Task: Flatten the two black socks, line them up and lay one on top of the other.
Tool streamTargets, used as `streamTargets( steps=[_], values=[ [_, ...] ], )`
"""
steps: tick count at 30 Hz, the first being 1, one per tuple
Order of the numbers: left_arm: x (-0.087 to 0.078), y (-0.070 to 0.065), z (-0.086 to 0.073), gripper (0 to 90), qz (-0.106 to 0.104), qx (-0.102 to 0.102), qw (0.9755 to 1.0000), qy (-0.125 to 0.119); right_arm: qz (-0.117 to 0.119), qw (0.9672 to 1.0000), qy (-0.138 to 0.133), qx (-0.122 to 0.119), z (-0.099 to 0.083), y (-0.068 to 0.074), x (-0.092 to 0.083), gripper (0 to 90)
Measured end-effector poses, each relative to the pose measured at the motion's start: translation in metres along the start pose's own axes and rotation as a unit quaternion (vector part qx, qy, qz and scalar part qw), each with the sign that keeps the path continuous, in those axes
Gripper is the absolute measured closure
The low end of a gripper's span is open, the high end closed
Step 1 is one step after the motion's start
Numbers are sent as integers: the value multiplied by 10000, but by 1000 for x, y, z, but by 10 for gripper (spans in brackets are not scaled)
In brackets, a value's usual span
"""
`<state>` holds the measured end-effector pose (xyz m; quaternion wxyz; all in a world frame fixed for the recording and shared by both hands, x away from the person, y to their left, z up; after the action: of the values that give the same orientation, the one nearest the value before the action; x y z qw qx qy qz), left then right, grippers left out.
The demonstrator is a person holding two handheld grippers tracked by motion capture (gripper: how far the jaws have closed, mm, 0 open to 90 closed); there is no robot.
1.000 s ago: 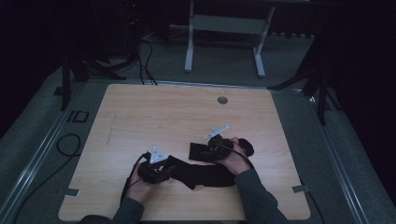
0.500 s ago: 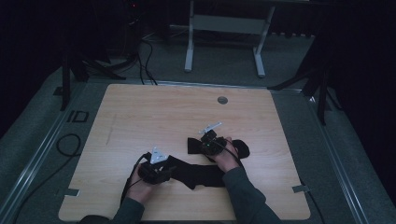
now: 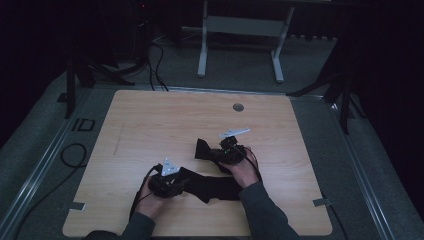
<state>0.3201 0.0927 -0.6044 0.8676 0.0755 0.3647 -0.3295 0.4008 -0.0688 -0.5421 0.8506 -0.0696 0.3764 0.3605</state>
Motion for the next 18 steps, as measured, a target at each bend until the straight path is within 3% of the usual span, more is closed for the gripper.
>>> streamTargets(
  steps=[5,10,13,18],
  values=[
    [0,0,0,527,0,-13,10000,-8,74,9993,-357,-53,10,10,-32,833],
    [0,-1,-1,526,5,-45,10000,-6,149,9985,-513,111,2,20,-48,833],
    [1,-3,-2,529,10,-52,10000,-4,290,9975,-587,275,-6,30,-53,834],
    [1,-8,-2,534,-24,-48,10000,-9,396,9975,-507,306,-21,50,-48,835]
  ],
)
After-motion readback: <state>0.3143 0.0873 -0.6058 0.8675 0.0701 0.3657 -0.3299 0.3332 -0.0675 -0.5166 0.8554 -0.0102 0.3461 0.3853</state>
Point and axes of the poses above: each handheld gripper's, and its own axes: x roughly forward along the jaws, z roughly out of its top, y roughly to its left, the point moved 7 cm from there along x, roughly forward along the jaws, and after that the axes turned 3 degrees about -z, right-handed, at the moved point
